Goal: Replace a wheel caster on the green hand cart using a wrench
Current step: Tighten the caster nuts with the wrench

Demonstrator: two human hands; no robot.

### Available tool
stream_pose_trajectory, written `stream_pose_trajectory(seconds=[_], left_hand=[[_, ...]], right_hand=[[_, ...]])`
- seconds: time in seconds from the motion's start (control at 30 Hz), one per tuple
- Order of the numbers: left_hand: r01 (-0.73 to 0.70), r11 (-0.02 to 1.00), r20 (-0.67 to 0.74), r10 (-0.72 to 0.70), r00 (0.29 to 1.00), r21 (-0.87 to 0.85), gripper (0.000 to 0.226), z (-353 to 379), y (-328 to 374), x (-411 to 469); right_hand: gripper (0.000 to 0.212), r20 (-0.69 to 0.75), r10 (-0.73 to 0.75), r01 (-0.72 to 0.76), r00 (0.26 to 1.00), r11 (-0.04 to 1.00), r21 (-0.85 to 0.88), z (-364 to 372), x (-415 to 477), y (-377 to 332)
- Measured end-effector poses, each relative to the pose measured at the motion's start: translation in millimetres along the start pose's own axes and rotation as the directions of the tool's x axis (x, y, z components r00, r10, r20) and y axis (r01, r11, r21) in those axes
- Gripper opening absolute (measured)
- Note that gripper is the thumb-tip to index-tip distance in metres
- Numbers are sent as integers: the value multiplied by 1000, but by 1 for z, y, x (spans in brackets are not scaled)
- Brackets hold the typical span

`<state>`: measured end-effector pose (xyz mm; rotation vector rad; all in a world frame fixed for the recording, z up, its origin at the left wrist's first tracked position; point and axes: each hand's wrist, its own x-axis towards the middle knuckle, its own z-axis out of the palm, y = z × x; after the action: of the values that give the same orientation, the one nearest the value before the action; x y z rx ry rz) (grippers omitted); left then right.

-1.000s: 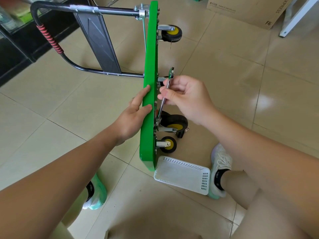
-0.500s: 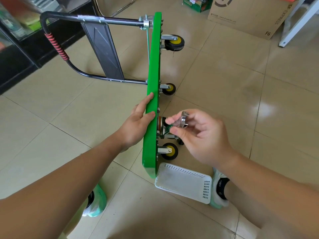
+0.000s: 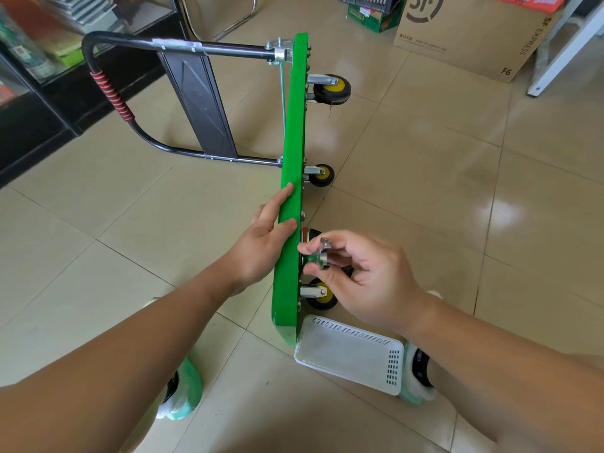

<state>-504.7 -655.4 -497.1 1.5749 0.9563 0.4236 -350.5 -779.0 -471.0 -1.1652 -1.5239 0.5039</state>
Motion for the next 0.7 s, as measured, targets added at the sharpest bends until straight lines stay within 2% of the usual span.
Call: stream_pose_trajectory(seconds=[0.13, 0.23, 0.33, 0.53, 0.63, 0.7], left_hand=[[4, 1000, 1, -4, 1000, -1, 55, 0, -1, 2], [3, 1000, -9, -3, 1000, 11, 55, -1, 0, 2], [-2, 1000, -7, 2, 1000, 1, 54, -1, -1, 2], [-10, 1000, 9, 10, 1000, 9, 56, -1, -2, 3], [-7, 1000, 14, 7, 1000, 22, 56, -1, -2, 3], [-11, 1000, 11, 10, 1000, 28, 56, -2, -1, 3]], right_hand=[[20, 11, 7, -6, 1000, 999, -33, -1, 8, 3], [21, 16, 174, -175, 985, 981, 88, -3, 25, 4], [24, 39, 380, -378, 924, 896, 233, -11, 49, 14], [19, 57, 648, -626, 760, 704, 336, -16, 75, 41], [17, 72, 707, -670, 703, 625, 401, -19, 82, 43], [17, 61, 681, -636, 730, 642, 429, -25, 86, 36]])
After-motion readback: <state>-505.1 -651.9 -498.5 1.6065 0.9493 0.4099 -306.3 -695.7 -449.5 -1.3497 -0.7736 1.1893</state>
